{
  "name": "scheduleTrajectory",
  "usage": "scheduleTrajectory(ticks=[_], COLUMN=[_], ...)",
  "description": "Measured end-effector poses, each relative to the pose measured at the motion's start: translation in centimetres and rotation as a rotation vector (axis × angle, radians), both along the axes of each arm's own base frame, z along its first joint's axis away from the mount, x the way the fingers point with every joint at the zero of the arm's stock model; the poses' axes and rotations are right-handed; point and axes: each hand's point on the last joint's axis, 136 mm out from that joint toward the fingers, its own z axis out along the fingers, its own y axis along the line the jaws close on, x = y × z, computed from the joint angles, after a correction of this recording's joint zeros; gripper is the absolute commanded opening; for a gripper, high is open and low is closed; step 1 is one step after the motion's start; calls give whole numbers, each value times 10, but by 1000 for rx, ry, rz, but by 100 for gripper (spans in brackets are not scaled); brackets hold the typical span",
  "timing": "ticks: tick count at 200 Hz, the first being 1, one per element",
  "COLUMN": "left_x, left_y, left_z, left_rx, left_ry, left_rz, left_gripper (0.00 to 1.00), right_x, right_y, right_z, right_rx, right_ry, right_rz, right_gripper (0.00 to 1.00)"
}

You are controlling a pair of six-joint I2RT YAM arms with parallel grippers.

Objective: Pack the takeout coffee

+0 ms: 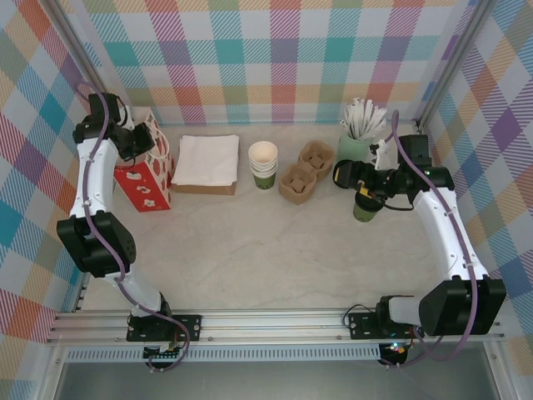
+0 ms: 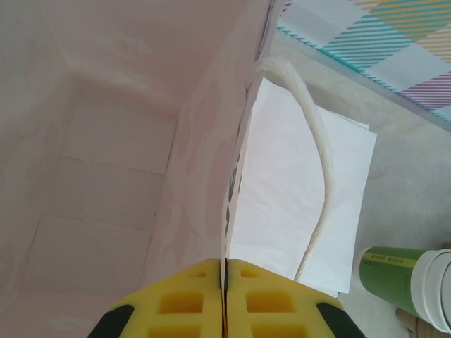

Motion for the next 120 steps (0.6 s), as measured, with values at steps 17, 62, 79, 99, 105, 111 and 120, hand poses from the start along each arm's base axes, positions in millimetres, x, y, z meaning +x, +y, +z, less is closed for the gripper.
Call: scheduleTrajectory(ticks=[17,62,79,99,105,111,120], left_x=[-7,-29,-38,-54,-58,-63,-71], left_y=[2,11,11,7,6,5,3], left_z=[5,26,32,36,37,39,43], left_rx=[22,109,135,169,180,193,213], left_ry=[-7,-29,-39,-32,-31,-30,-32], left_rz=[9,33,32,25,23,22,22], left_gripper=[0,0,0,0,0,0,0], right_x=[0,-1,-1,-1,0,0,0], right_y=[0,-5,-7,-8,-8,-9,-9], right_z=[0,-5,-5,-6,-7,-7,-7], right_rx=[-1,-32,-43,-51,-52,-53,-55], right_ry=[1,22,25,28,29,28,28], right_rz=[0,-19,-26,-32,-34,-34,-36], right_gripper=[89,89,89,89,89,89,89])
